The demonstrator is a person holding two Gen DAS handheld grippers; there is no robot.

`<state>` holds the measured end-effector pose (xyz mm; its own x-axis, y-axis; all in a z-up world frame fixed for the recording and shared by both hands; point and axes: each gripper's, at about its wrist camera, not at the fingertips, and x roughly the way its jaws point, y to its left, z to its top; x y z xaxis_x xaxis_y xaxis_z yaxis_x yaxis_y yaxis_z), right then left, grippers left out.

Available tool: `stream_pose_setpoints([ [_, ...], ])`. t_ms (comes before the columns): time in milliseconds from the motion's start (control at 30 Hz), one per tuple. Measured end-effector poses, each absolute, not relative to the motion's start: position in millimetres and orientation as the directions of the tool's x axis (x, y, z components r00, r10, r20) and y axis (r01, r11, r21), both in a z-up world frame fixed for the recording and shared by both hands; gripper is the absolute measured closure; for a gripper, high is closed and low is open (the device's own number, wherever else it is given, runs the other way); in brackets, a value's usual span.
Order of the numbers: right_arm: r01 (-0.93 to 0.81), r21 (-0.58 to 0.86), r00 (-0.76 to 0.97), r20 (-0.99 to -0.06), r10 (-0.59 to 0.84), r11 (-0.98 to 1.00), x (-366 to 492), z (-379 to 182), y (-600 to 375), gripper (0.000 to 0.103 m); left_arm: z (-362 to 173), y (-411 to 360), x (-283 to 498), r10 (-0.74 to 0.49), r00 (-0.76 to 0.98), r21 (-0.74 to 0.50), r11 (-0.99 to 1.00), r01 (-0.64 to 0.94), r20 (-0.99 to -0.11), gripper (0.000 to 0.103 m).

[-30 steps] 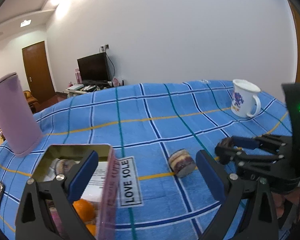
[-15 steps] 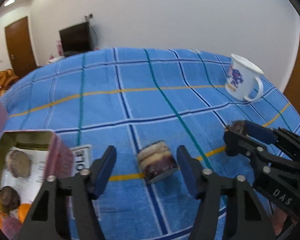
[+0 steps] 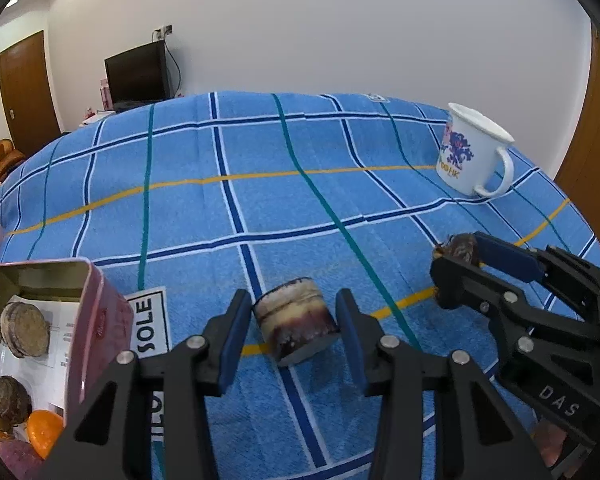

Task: Organize fruits
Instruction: 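Close the left tool on the cylinder while the right tool closes on the dark fruit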

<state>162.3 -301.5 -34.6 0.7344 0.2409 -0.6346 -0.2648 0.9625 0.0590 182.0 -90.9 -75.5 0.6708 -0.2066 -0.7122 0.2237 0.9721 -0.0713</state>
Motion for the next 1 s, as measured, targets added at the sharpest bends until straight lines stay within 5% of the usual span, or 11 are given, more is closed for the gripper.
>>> stream_pose_setpoints([
  [1000, -0.311, 0.045, 0.814, -0.504, 0.29, 0.949, 136, -17, -304, 0.059, -49, -87, 148, -0.177, 0.817, -0.012, 0.979, 0.204, -0.549, 0.058],
])
